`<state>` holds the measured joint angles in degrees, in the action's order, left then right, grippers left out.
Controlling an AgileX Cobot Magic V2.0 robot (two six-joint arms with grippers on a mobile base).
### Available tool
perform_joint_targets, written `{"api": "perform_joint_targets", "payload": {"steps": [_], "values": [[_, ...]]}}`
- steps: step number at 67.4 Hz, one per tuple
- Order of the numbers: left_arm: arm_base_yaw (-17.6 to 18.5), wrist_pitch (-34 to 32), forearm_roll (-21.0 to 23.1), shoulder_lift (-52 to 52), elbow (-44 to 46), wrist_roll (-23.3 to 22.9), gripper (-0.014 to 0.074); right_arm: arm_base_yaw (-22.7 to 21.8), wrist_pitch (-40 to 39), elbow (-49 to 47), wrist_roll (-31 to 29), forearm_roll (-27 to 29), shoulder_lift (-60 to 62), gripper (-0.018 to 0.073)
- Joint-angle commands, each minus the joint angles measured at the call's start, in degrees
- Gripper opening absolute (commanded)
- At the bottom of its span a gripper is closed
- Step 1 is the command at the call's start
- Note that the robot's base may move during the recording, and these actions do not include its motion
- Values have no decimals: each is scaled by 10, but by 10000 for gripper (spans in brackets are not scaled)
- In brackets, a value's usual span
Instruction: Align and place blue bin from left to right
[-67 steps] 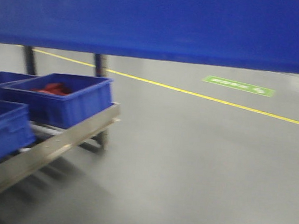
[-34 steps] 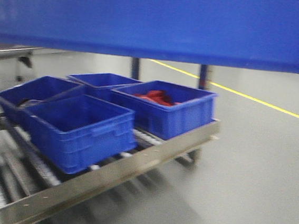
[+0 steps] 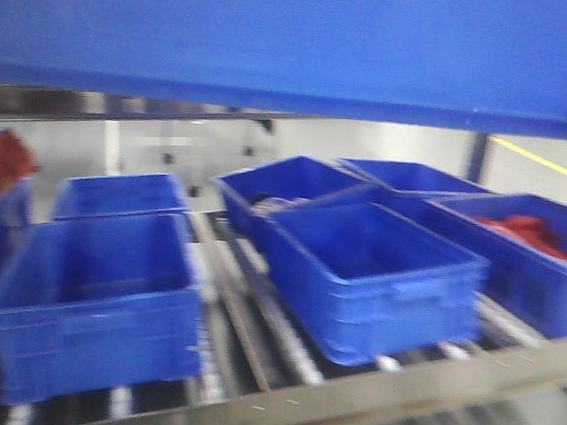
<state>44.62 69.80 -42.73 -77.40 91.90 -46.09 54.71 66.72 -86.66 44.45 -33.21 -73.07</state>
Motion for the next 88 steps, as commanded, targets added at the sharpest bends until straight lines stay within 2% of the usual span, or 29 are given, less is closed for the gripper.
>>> {"api": "perform_joint_targets", "payload": {"steps": [1, 88], "values": [[10, -66, -11, 4, 7, 0, -111, 8, -76, -5, -5, 8, 4, -80], [10, -66, -11, 4, 7, 0, -111, 8, -76, -5, -5, 8, 4, -80]]}}
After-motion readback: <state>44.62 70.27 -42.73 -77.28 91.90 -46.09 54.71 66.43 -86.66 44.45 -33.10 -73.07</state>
